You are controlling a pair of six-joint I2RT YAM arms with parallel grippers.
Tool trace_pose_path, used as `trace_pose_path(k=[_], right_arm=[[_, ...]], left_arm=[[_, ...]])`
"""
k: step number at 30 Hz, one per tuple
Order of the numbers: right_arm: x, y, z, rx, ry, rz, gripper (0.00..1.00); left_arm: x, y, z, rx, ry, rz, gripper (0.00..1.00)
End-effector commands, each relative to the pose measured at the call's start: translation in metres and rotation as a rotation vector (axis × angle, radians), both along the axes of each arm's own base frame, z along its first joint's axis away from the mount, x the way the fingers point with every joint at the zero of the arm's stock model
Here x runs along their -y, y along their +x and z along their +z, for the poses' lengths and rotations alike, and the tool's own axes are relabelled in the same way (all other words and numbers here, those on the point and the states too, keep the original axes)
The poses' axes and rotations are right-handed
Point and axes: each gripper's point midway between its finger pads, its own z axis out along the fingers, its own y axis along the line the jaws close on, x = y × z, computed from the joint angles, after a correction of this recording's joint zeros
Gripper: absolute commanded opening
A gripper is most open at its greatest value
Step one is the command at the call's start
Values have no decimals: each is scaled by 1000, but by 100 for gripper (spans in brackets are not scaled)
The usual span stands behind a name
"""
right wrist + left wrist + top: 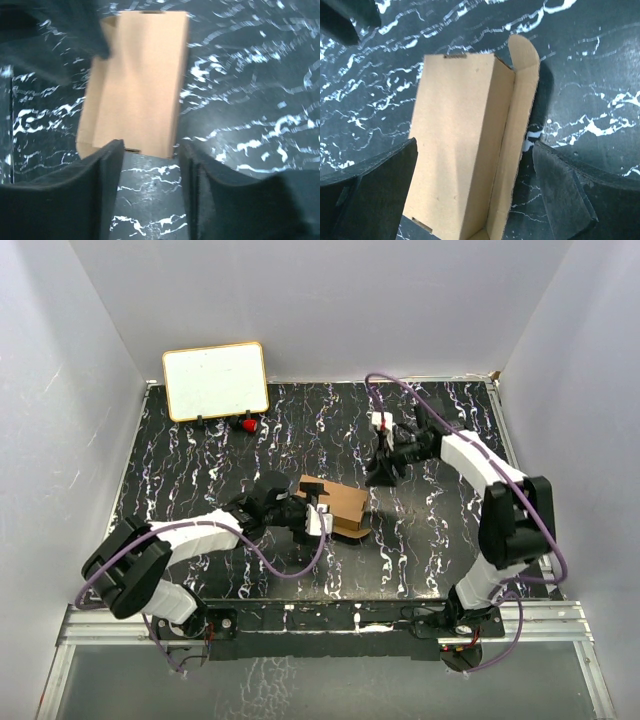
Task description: Fold the paper box
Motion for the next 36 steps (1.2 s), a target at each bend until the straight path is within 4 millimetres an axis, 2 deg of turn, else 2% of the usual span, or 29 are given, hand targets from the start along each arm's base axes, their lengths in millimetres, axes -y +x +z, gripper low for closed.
trace_pose_path(k=[1, 2, 4, 9, 16, 24, 32, 36], right_arm=[[-16, -51, 27, 308, 173, 261, 61], [-15, -64, 22, 353, 186, 291, 67], [-13, -76, 14, 415, 192, 325, 71], [-7, -79, 1, 464, 138, 368, 71], [1, -92, -19, 577, 79, 488, 67], [-2, -110, -38, 644, 32, 633, 53], [-8, -128, -67, 730, -81, 751, 51], [-13, -128, -76, 764, -134, 782, 47]], left_arm=[[-12, -5, -30, -8, 113, -24, 97], [-13, -5, -33, -8, 125, -25, 97], [-15, -2, -38, -2, 145, -16, 97], [-21, 8, -48, 12, 194, 30, 94], [-23, 11, -53, -1, 208, 49, 85], [-22, 9, -52, -22, 199, 54, 75], [-22, 5, -54, -43, 188, 56, 73], [-23, 4, -56, -53, 188, 56, 72]])
